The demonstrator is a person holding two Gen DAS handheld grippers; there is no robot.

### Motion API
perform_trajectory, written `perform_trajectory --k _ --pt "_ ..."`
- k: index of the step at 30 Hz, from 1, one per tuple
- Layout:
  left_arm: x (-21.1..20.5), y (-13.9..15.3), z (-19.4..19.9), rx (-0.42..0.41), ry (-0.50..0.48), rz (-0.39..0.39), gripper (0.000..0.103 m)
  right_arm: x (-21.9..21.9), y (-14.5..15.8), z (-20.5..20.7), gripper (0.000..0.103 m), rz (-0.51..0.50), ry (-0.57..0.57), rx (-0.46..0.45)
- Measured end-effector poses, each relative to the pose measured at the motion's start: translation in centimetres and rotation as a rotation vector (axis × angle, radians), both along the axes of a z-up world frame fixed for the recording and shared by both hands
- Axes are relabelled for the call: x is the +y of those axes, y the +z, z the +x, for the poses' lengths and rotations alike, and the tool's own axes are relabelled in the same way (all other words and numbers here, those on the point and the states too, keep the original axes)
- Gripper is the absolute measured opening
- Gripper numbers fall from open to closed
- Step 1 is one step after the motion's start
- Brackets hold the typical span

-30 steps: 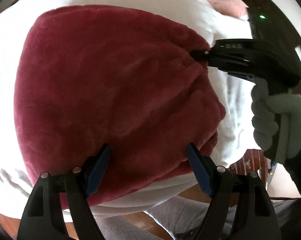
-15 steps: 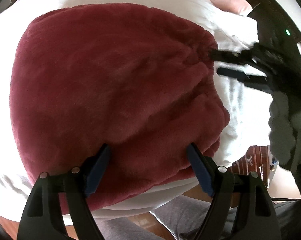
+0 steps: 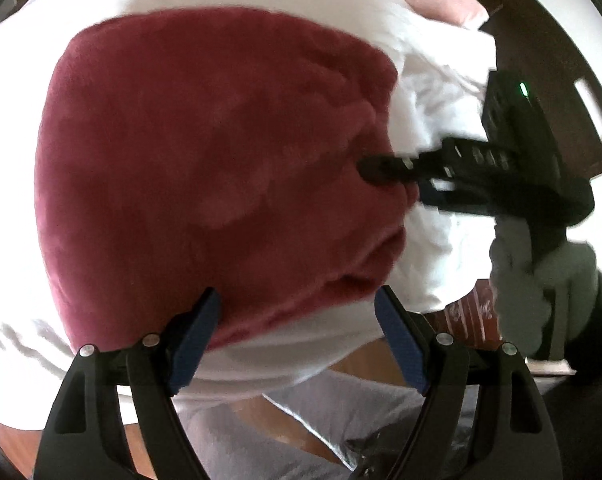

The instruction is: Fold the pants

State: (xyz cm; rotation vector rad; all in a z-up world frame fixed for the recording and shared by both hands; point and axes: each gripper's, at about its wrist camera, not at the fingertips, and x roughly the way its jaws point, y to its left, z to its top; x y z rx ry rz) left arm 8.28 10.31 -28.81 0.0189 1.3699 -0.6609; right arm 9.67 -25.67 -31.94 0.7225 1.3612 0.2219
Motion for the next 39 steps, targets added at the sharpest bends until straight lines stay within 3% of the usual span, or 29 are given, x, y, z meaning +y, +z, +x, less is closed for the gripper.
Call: perform_trajectory --k 3,5,13,20,24,26,29,31,39 --pt "-0.1 -0.6 -0.5 0.007 -0.003 0.017 0.079 1.2 0.3 1.0 0.03 -0.035 0.03 -0.001" --pt "-0.5 -1.0 -0.6 -0.011 -0.008 0.048 0.079 0.8 1.1 1.0 0.027 -0.04 0.024 -0.024" --pt "-4.6 -1.6 -0.8 -0.166 -0.072 0.19 0.079 -1.9 3.4 0.2 0.024 -0.045 -0.043 -0.07" --pt "-6.0 -4.9 -1.6 -0.246 -0.166 0.358 0.079 -1.2 -1.8 0.0 0.025 -0.022 -0.031 -0.018" --pt "-5.1 -4.4 -1.8 -0.206 -0.159 0.318 0.079 -1.2 -2.4 -0.2 0.026 -0.002 -0.03 -0.034" --pt "-4.3 -3.4 -1.5 -0.162 -0.12 0.249 0.079 -1.5 -2.5 -0.4 0.028 0.006 -0.031 -0.035" --pt "-3.3 -1.8 -0.7 -0.151 -0.066 0.182 0.079 -1.9 -2.4 -0.6 0.033 -0.002 -0.027 -0.036" --pt "-2.7 -0.8 0.2 -0.154 -0.025 0.148 0.079 -2.3 -2.1 -0.9 0.043 -0.021 -0.017 -0.038" --pt "-1.4 -1.2 1.8 -0.106 0.04 0.118 0.079 -1.2 2.5 -3.7 0.047 -0.101 0.063 -0.119"
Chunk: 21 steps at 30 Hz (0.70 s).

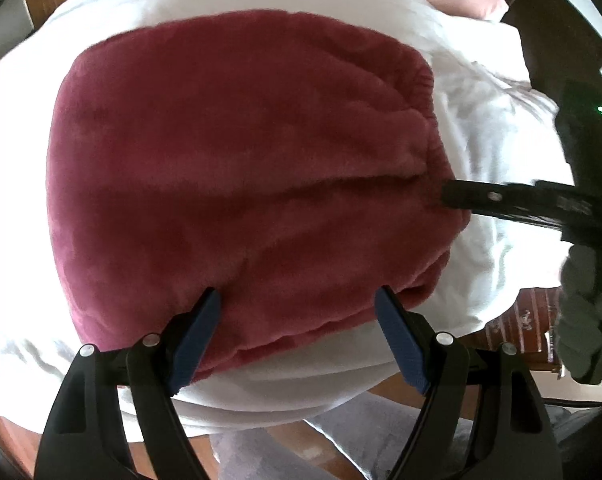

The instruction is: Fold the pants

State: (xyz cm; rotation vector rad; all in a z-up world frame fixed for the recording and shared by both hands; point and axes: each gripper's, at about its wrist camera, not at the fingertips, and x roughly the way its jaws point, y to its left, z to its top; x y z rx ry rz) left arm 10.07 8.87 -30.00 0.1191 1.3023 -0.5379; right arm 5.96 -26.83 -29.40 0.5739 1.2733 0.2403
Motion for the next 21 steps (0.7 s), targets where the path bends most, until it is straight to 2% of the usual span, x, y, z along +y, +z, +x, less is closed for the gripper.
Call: perform_trajectory --k 3,6,8,13,15,18,21 --pt "0.9 0.1 0.3 0.006 0.017 -0.015 0.079 1.1 1.0 -2.1 0.047 -0.012 0.074 -0.002" --pt "1.5 0.5 0.3 0.007 0.039 -0.031 0.079 3.4 -0.1 -3.8 0.047 -0.059 0.163 0.039" --pt "0.8 0.8 0.6 0.004 0.047 -0.038 0.079 4.2 -1.4 -4.3 0.047 -0.093 0.185 0.067" --pt "-1.9 0.1 1.5 -0.016 -0.019 -0.007 0.079 3.9 -3.4 -3.3 0.047 -0.058 0.082 0.068" --pt "-2.8 -0.6 1.6 -0.012 -0.056 0.015 0.082 3.2 -4.2 -2.6 0.047 -0.09 0.024 0.081" --pt "-4.0 -1.8 1.1 -0.012 -0.118 0.056 0.085 2.7 -5.2 -2.3 0.047 -0.106 0.006 0.088" --pt "-4.8 -2.5 0.4 -0.021 -0.163 0.095 0.087 2.1 -6.2 -2.7 0.047 -0.081 -0.018 0.111"
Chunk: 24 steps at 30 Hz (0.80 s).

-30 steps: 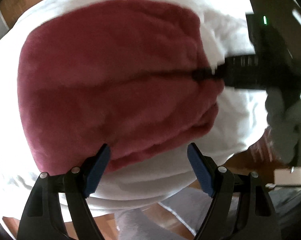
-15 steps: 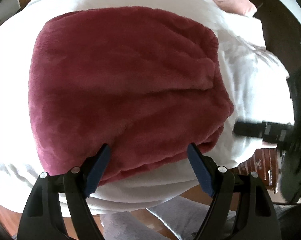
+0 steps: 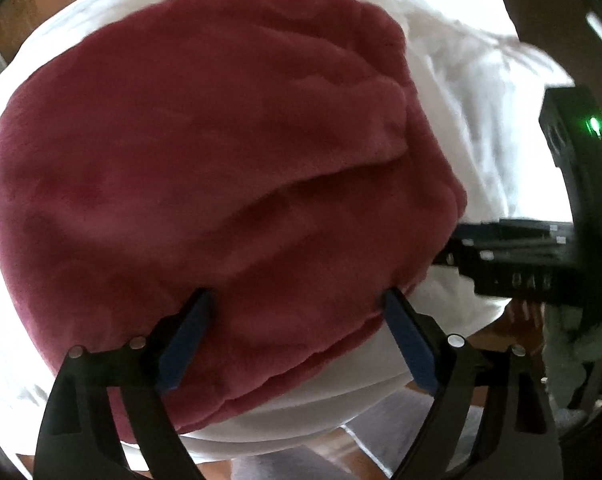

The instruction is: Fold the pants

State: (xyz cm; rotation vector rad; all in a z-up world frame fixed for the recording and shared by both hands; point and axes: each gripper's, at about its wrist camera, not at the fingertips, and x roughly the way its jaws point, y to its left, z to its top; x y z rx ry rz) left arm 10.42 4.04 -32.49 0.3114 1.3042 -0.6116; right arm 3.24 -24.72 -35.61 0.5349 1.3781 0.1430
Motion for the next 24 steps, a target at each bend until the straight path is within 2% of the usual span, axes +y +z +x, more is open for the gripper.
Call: perform_trajectory --k 4,7,10,13,16,19,24 --pt "-0.6 -0.6 -0.9 -0.03 -0.047 0.049 0.088 -1.1 0.2 -0.3 0.047 0.051 -0.021 0.007" --pt "-0.4 -0.7 -0.8 -0.026 -0.027 0.045 0.088 -2.7 2.4 -1.3 0.047 0.024 -0.02 -0.032" --pt "-0.2 -0.8 -0.8 -0.021 -0.006 0.029 0.088 -3.6 6.5 -1.3 0.047 0.04 -0.037 -0.138" --pt "-0.2 -0.6 -0.9 -0.018 0.003 0.02 0.088 -2.3 10.1 0.8 0.047 0.063 0.006 -0.26" --pt "0.2 -0.4 -0.8 -0.004 0.014 0.001 0.088 -0.1 11.8 3.2 0.047 0.098 0.058 -0.328" --pt "0.5 -0.1 -0.7 0.008 0.016 -0.014 0.088 1.6 11.3 5.9 0.047 0.096 0.09 -0.333" --pt "1.1 0.1 -0.4 0.02 -0.002 -0.034 0.088 2.1 7.3 9.2 0.047 -0.019 0.067 -0.242"
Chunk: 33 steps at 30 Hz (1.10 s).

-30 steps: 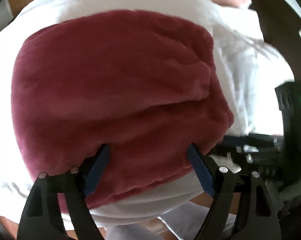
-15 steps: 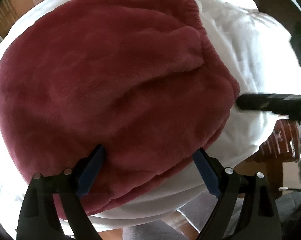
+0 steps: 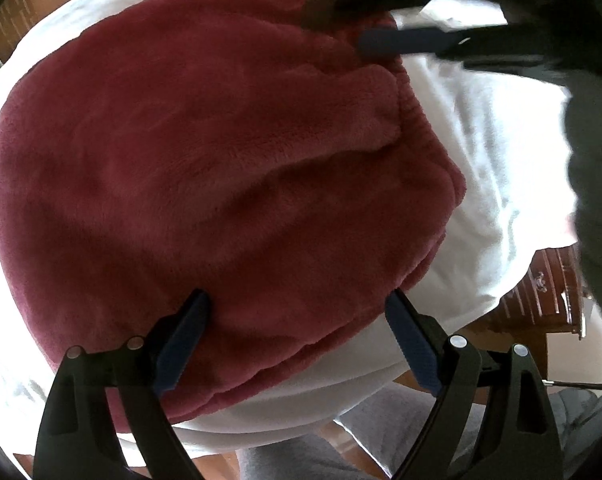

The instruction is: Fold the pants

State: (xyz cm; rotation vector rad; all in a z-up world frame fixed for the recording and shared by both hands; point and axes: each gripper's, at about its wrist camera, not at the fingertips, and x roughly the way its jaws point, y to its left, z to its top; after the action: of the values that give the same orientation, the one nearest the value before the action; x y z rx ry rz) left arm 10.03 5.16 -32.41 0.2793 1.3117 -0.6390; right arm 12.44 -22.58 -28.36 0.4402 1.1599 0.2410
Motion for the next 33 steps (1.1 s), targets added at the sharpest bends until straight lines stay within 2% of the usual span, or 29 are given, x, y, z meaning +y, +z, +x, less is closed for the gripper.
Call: perform_trajectory --k 5,7,12,16,18,23,25,29,33 --pt "0.4 0.3 0.3 0.032 -0.015 -0.035 0.088 -0.7 -3.4 0.5 0.046 -0.025 -0.024 0.072" --pt "1.0 1.1 0.6 0.046 -0.011 -0.069 0.088 -0.7 -4.1 0.5 0.045 -0.064 -0.014 0.076" --pt "4.2 4.1 2.7 0.017 0.04 -0.125 0.088 -1.8 -5.9 0.4 0.045 -0.043 -0.064 0.099" --pt "6.5 6.1 6.8 -0.017 0.099 -0.161 0.088 -2.1 -6.2 0.5 0.045 -0.046 -0.089 0.111" --pt "6.6 6.5 8.8 -0.045 0.113 -0.154 0.088 -2.3 -6.0 0.2 0.045 -0.051 -0.102 0.117" --pt "6.5 7.8 13.9 -0.071 0.128 -0.194 0.088 -1.6 -5.4 0.7 0.045 -0.054 -0.143 0.134" --pt "6.2 7.6 16.1 -0.088 0.129 -0.175 0.088 -1.6 -5.4 0.6 0.045 -0.058 -0.155 0.137" --pt "5.5 5.3 19.2 -0.08 0.16 -0.13 0.088 -0.1 -5.8 1.8 0.045 -0.066 -0.184 0.139" --pt "4.9 2.9 20.6 -0.09 0.16 -0.07 0.088 0.8 -6.0 2.7 0.045 -0.081 -0.189 0.133"
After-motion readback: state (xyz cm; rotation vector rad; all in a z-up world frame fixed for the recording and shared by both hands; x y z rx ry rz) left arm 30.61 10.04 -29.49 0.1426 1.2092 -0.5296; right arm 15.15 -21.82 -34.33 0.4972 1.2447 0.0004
